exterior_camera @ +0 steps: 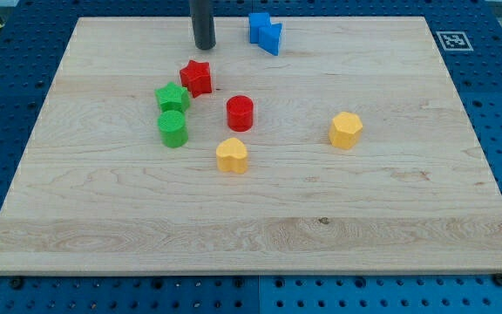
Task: Slide blue cube along with blue triangle towards center
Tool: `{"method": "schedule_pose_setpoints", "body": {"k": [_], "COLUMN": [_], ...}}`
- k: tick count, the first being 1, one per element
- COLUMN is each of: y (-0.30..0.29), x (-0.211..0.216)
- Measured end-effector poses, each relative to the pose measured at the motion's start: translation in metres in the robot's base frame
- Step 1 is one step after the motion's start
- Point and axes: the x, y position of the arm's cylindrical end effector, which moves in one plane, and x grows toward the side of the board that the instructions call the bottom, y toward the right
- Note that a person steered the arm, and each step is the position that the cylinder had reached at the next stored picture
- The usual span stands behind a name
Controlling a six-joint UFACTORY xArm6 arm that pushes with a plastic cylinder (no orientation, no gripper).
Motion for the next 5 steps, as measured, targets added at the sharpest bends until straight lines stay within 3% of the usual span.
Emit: {"method": "schedule_pose_setpoints", "body": {"k": [4,5], "y": [0.029,0.071], "x": [-0.048,-0.048]}}
